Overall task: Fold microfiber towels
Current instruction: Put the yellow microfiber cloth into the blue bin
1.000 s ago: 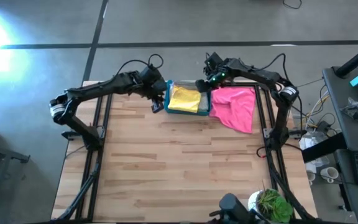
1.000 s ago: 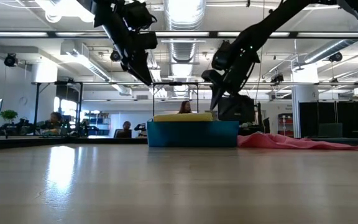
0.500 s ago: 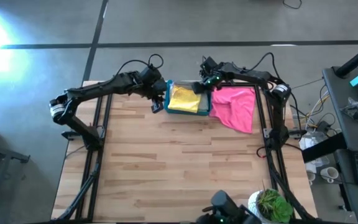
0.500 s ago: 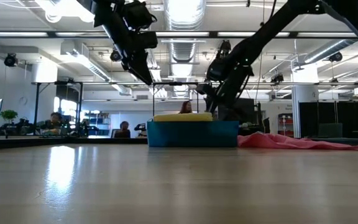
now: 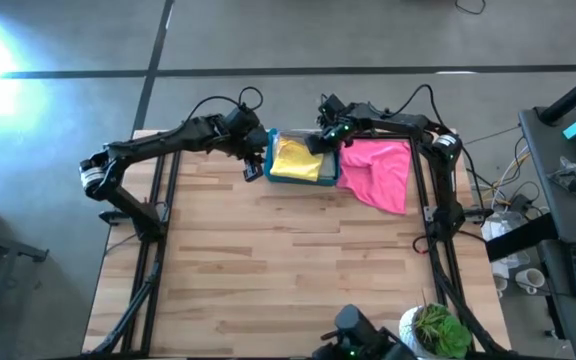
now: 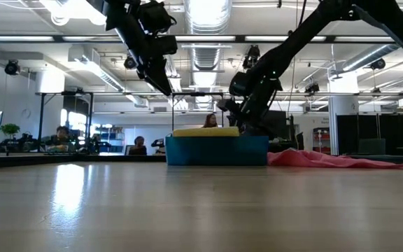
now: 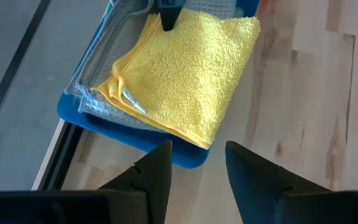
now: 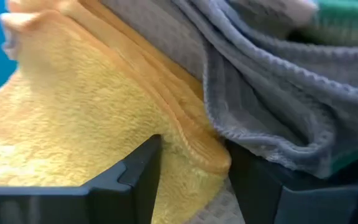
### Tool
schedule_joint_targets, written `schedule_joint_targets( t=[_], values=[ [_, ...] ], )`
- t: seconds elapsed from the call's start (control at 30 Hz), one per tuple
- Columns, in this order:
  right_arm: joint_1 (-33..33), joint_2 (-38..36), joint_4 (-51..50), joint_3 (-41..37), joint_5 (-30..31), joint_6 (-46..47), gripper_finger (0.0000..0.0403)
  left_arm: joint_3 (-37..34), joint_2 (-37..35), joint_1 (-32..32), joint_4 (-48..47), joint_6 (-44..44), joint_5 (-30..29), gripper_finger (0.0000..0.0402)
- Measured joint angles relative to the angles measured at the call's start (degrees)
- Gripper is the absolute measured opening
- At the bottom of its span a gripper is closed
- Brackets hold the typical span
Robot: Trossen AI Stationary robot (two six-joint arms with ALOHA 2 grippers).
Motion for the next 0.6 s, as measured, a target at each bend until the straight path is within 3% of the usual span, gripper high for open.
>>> schedule_joint_targets(
  t=[0.17, 0.43, 0.6],
  values=[
    [-0.02, -0.29, 0.05, 2.00, -0.01, -1.81, 0.0130, 0.00, 0.00, 0.00, 0.00, 0.00, -0.02, 0.0135],
    [0.00, -0.33, -0.48, 2.47, -0.01, -3.64, 0.0023, 0.00, 0.00, 0.00, -0.01, -0.02, -0.02, 0.0135],
    [0.14, -0.33, -0.96, 3.00, 0.01, -4.69, 0.0011, 0.00, 0.00, 0.00, -0.02, -0.03, -0.02, 0.0135]
  ],
)
